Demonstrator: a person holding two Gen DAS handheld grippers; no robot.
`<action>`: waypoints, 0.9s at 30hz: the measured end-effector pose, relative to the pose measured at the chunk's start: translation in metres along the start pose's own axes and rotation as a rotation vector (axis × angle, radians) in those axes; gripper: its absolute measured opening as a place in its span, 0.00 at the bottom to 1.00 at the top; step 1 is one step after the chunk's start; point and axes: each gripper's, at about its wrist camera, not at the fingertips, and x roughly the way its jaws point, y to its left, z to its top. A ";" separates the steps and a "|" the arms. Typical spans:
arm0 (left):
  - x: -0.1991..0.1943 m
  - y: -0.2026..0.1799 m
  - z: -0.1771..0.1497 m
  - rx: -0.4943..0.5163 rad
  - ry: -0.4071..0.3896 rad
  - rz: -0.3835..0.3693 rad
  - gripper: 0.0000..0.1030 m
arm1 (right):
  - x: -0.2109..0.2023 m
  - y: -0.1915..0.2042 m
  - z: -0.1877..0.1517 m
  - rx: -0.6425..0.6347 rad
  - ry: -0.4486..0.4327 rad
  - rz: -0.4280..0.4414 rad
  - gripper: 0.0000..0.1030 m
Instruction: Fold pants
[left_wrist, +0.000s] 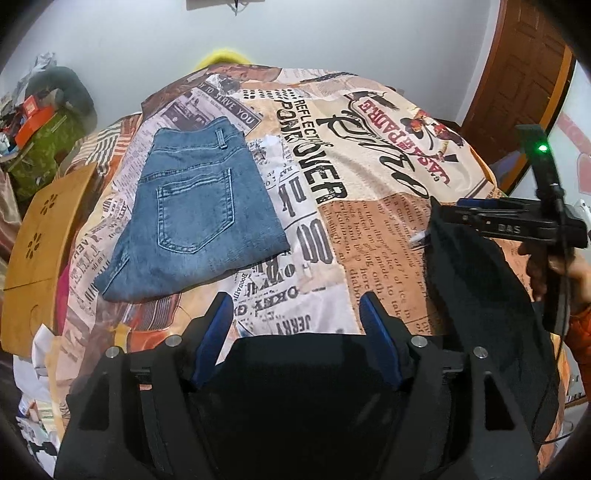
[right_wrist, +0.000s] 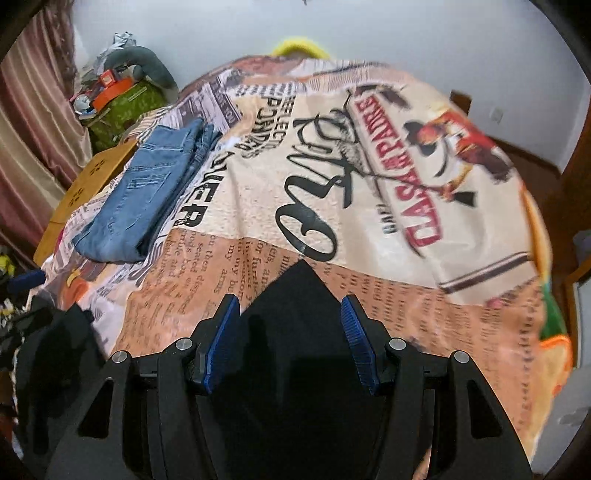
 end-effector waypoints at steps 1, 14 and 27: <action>0.002 0.001 0.000 -0.001 0.003 0.004 0.70 | 0.005 0.000 0.001 0.004 0.005 0.003 0.52; 0.002 -0.015 -0.015 0.048 0.049 0.018 0.70 | -0.001 0.007 -0.007 -0.044 -0.012 -0.009 0.10; -0.025 -0.052 -0.057 0.171 0.119 0.035 0.71 | -0.154 0.010 -0.020 -0.073 -0.258 -0.052 0.08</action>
